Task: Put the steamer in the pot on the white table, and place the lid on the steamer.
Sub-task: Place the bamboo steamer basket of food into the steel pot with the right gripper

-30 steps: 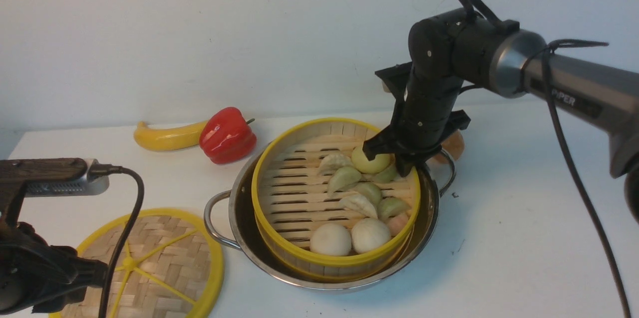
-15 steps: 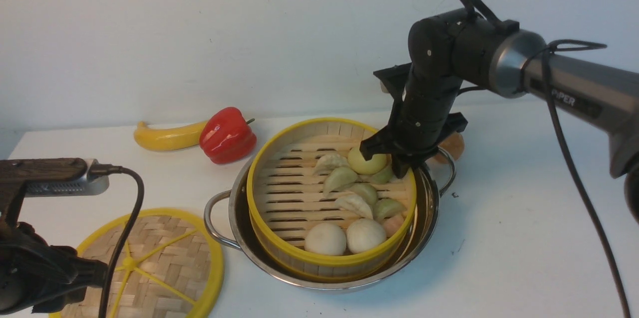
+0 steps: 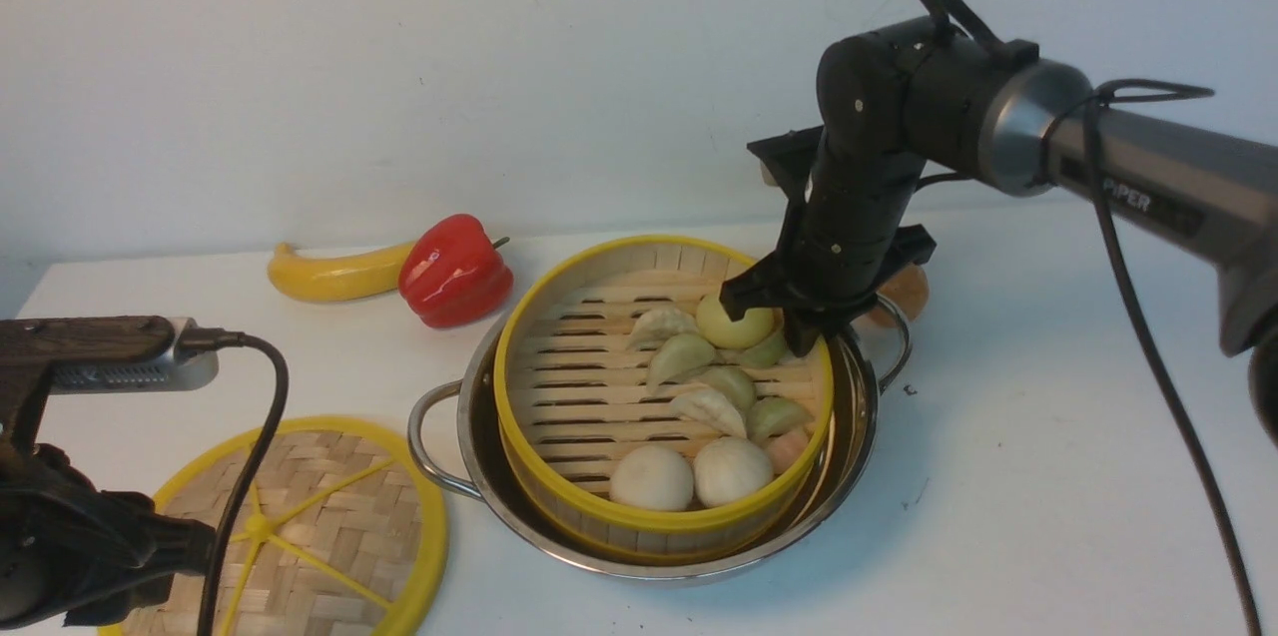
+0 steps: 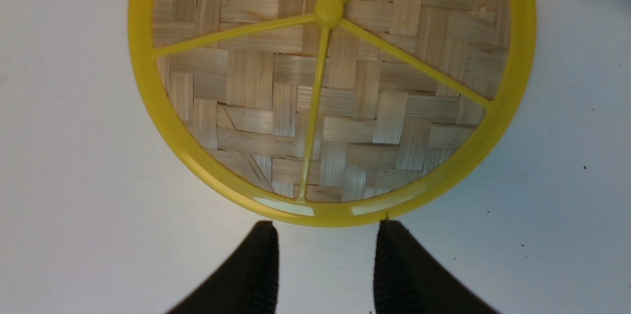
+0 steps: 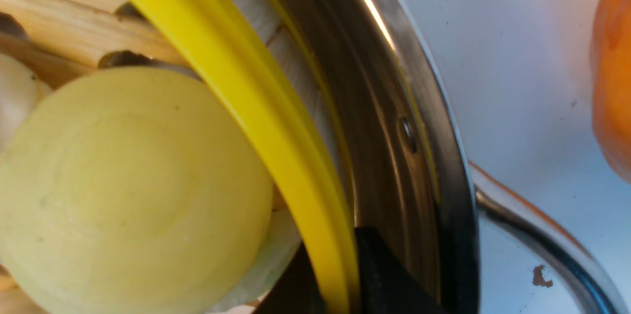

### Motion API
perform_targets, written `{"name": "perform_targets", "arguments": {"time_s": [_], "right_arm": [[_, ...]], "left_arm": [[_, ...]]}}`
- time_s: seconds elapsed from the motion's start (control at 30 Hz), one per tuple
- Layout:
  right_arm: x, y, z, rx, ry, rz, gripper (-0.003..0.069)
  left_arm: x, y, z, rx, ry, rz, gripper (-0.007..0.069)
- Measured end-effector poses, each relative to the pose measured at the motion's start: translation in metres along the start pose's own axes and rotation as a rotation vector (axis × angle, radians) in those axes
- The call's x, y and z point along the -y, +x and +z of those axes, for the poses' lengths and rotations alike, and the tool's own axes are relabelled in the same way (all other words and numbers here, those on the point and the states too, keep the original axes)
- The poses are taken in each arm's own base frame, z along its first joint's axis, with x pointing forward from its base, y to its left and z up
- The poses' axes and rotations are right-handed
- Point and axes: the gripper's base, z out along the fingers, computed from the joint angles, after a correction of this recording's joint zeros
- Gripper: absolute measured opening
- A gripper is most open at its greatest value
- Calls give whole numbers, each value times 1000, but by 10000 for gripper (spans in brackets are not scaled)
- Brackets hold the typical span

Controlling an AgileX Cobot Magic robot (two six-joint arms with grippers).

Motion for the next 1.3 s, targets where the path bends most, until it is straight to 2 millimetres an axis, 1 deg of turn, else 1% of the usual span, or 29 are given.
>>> {"name": "perform_targets", "arguments": {"time_s": [0.17,0.5,0.63,0.73,0.77,0.8,0.83,0.9,0.97,1.07,1.13,1.17,1.27,1.3], "right_arm": [[2,6,10,-29,2,8,51],[2,6,10,-26,8,5,59],[3,6,9,-22,15,2,115],[3,6,2,-9,24,-5,183],[3,6,2,-9,25,-6,188],[4,5,-6,6,32,-11,233],[4,5,-12,20,37,-14,256],[4,5,-18,32,37,-15,277],[3,4,-32,61,40,-18,316],[3,5,-49,96,37,-20,342],[3,6,-69,136,45,-29,348],[3,6,-69,136,45,-29,348],[6,11,-114,233,84,-58,351],[7,13,-124,253,89,-58,352]], "left_arm": [[0,0,0,0,0,0,262],[0,0,0,0,0,0,262],[0,0,0,0,0,0,262],[0,0,0,0,0,0,262],[0,0,0,0,0,0,262],[0,0,0,1,0,0,262],[0,0,0,1,0,0,262],[0,0,0,2,0,0,262],[0,-1,0,14,0,0,262],[0,-4,0,41,0,0,262],[0,-6,0,66,1,0,262],[0,-6,0,66,1,0,262],[0,-13,7,99,0,-1,262],[0,-15,10,102,0,-1,262]]}}
